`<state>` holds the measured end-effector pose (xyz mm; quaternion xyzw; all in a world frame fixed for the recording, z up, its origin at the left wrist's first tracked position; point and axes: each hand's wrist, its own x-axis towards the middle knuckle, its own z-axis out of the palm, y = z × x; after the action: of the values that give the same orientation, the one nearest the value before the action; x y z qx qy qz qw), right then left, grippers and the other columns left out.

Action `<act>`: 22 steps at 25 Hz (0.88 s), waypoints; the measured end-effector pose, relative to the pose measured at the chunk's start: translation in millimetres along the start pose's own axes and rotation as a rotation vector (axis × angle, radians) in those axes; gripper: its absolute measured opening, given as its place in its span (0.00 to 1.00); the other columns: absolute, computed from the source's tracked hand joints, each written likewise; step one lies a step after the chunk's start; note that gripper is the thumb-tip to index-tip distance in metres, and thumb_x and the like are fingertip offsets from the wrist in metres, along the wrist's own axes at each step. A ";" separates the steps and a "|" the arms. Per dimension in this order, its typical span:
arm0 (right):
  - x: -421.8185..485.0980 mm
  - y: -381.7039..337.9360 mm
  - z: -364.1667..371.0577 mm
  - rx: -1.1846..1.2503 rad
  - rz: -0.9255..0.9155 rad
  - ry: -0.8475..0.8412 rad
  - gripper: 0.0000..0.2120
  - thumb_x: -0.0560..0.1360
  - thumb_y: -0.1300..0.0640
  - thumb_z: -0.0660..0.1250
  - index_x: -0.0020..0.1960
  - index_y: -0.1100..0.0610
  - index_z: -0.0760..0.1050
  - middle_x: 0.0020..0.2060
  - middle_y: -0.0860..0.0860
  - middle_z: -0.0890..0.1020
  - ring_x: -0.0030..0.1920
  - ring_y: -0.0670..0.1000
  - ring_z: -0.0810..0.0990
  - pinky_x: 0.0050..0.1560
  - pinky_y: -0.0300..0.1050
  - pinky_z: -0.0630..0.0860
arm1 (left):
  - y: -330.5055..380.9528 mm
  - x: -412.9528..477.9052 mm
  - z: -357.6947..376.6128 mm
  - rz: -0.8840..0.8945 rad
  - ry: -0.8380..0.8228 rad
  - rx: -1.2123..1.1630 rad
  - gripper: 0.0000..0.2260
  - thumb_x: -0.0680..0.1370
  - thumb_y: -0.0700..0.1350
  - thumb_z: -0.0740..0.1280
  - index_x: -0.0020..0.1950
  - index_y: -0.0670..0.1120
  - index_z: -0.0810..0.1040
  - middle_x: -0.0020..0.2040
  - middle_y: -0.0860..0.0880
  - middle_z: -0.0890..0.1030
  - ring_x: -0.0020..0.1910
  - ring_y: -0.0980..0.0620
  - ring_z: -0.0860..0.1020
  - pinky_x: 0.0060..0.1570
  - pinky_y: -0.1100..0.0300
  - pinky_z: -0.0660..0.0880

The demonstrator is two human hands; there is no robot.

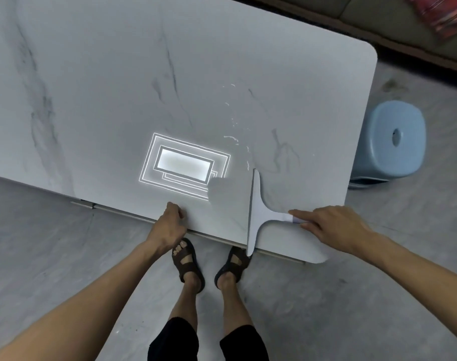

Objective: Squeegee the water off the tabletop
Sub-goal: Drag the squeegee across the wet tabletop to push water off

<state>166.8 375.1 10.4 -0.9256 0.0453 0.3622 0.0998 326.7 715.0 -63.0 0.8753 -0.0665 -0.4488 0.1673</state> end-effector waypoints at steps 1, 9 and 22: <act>-5.1 8.6 -5.0 0.019 0.031 0.016 0.20 0.81 0.42 0.50 0.72 0.33 0.59 0.52 0.44 0.82 0.55 0.50 0.80 0.47 0.45 0.72 | 4.2 -0.4 -0.7 -0.013 0.005 0.009 0.10 0.73 0.35 0.61 0.53 0.44 0.66 0.42 0.46 0.75 0.35 0.51 0.72 0.30 0.58 0.64; 9.3 18.6 -53.4 0.325 0.185 0.249 0.18 0.80 0.43 0.55 0.69 0.33 0.65 0.43 0.48 0.84 0.43 0.52 0.81 0.35 0.45 0.70 | 59.2 19.3 -26.0 0.040 0.124 -0.084 0.04 0.78 0.45 0.60 0.50 0.46 0.70 0.43 0.49 0.77 0.43 0.43 0.77 0.42 0.53 0.72; 349.1 22.0 -276.6 0.745 0.381 0.599 0.17 0.75 0.55 0.54 0.62 0.48 0.70 0.52 0.58 0.80 0.50 0.61 0.80 0.50 0.54 0.77 | 109.7 207.9 -133.7 0.196 0.180 0.067 0.10 0.66 0.43 0.69 0.43 0.48 0.69 0.59 0.39 0.70 0.57 0.39 0.73 0.51 0.52 0.74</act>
<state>602.4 289.5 -31.7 -0.8656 0.3659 0.0524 0.3377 560.7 588.2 -110.7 0.9064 -0.1514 -0.3475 0.1865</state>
